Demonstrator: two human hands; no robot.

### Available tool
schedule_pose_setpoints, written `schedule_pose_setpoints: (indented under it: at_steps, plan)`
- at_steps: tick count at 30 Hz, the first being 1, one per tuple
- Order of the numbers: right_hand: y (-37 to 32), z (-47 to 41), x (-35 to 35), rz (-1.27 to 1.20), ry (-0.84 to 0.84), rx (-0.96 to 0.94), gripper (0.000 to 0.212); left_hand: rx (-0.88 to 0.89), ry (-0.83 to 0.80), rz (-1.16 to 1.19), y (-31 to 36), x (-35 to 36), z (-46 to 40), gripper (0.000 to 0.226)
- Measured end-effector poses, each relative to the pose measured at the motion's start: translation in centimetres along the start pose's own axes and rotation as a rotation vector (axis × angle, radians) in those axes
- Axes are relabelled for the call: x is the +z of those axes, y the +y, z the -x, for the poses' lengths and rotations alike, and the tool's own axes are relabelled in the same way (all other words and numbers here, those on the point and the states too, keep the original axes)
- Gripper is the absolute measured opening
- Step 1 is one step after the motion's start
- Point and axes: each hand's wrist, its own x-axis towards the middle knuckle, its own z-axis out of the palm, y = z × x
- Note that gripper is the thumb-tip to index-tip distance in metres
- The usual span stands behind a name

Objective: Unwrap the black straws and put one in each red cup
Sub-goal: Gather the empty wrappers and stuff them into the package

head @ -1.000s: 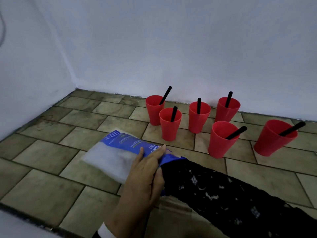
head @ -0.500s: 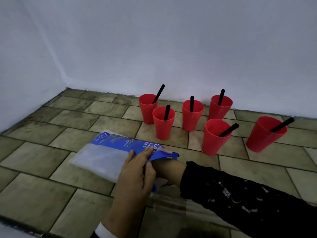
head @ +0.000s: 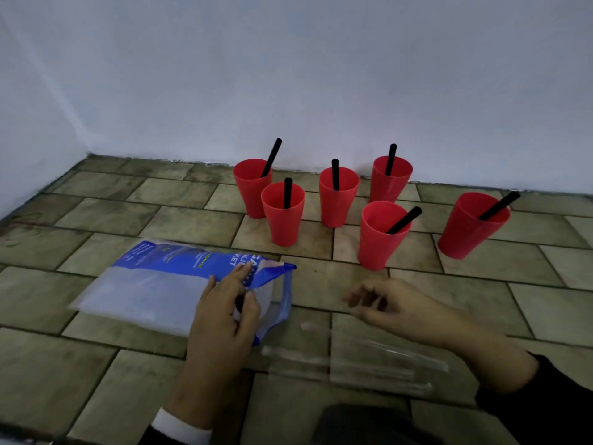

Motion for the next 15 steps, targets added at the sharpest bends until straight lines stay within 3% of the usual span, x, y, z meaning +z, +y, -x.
schedule_pose_setpoints:
  at_steps: [2, 4, 7, 11, 15]
  plan:
    - [1.4, 1.8, 1.2, 0.290, -0.065, 0.052, 0.052, -0.009, -0.031, 0.000, -0.6, 0.2, 0.1, 0.034]
    - [2.1, 3.0, 2.6, 0.410, -0.111, 0.099, 0.070, -0.025, -0.050, 0.019, -1.0, 0.4, 0.4, 0.024]
    - [3.0, 3.3, 3.6, 0.408, -0.041, 0.080, 0.051, 0.010, -0.066, 0.037, -1.1, 0.4, 0.6, 0.029]
    - [2.8, 2.9, 3.6, 0.432, 0.013, 0.031, 0.013, -0.037, -0.101, 0.025, -0.9, 0.4, 0.8, 0.006]
    - [2.7, 2.6, 4.0, 0.516, 0.117, -0.038, 0.021, -0.005, -0.110, 0.035, -1.6, 0.4, 0.6, 0.012]
